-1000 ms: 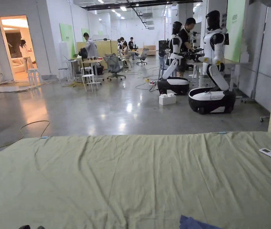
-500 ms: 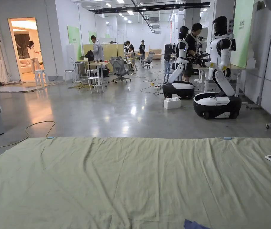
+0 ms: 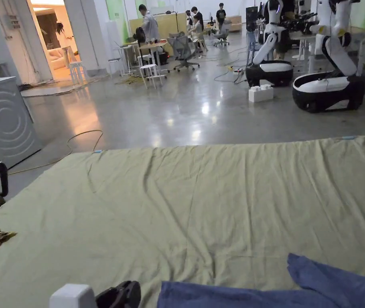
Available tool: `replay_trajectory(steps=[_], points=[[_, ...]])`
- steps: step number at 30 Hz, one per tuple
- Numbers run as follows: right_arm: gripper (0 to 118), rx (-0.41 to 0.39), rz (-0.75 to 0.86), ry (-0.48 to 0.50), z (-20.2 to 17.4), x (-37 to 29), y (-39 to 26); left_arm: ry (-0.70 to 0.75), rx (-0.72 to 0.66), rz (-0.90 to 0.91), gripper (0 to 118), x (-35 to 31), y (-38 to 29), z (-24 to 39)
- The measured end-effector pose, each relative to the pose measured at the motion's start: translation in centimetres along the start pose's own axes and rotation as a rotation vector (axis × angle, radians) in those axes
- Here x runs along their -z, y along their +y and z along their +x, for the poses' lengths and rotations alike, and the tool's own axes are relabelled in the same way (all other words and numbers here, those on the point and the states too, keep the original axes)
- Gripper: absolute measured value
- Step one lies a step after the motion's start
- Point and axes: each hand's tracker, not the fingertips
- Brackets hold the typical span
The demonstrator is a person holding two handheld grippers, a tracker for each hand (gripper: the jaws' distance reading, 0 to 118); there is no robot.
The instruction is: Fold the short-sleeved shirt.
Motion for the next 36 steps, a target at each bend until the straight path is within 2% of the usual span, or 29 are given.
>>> replay_trajectory(steps=[2,5,6,9,13,15,17,18,19,22,25,27,30,31,32,33,34,35,36], points=[[1,-0.022,-0.041,-0.017,0.1,0.6,-1.0,-0.044,-0.073,-0.064,18,4.6,-0.6,-1.6],[1,-0.009,-0.081,-0.030,0.4,0.8,-2.4,0.060,0.007,-0.275,73,12.9,-1.6,-2.3],[1,0.009,-0.103,-0.033,0.7,1.0,-2.9,0.053,0.028,-0.304,80,15.4,-2.2,-2.7],[1,0.082,-0.192,-0.012,1.3,1.6,-4.5,0.023,-0.024,-0.420,80,22.4,-4.2,-4.5],[1,0.089,-0.263,-0.060,1.9,1.9,-6.4,0.158,-0.049,-0.515,80,28.3,-6.8,-6.3],[1,0.109,-0.281,-0.070,2.4,1.8,-6.9,0.148,-0.026,-0.532,79,29.7,-7.2,-6.6],[1,0.147,-0.309,-0.081,2.9,1.8,-7.5,0.106,-0.020,-0.567,68,30.9,-7.7,-6.5],[1,0.161,-0.324,-0.082,3.0,2.0,-7.7,0.132,0.001,-0.567,55,31.1,-7.9,-5.8],[1,0.163,-0.333,-0.081,3.1,2.2,-7.9,0.190,0.086,-0.570,47,31.1,-7.9,-5.2],[1,0.156,-0.344,-0.084,2.9,2.7,-8.2,0.154,0.238,-0.582,22,31.1,-8.1,-3.3],[1,0.128,-0.355,-0.058,2.8,4.2,-7.7,0.167,0.257,-0.602,15,31.7,-8.4,-2.3],[1,0.100,-0.346,-0.041,3.3,5.9,-6.4,0.181,0.293,-0.617,15,32.1,-8.6,-1.6],[1,0.016,-0.293,-0.023,5.2,10.3,-3.2,0.194,0.380,-0.677,13,32.9,-8.9,-0.5],[3,0.019,-0.325,-0.005,6.1,12.5,-2.4,0.189,0.380,-0.694,13,33.4,-8.7,-0.6],[13,0.001,-0.351,0.017,7.3,14.9,-1.7,0.183,0.363,-0.708,13,33.8,-8.4,-0.8],[41,-0.009,-0.391,0.043,8.0,17.3,-1.3,0.185,0.310,-0.727,13,34.2,-8.2,-1.3],[60,-0.027,-0.445,0.086,8.7,20.2,-0.9,0.198,0.230,-0.734,13,34.4,-7.8,-1.7],[69,-0.053,-0.512,0.123,9.1,22.8,-0.8,0.192,0.216,-0.740,13,34.5,-7.6,-1.9],[70,-0.077,-0.541,0.135,9.6,25.1,-1.0,0.189,0.233,-0.740,13,34.6,-7.6,-1.9]])
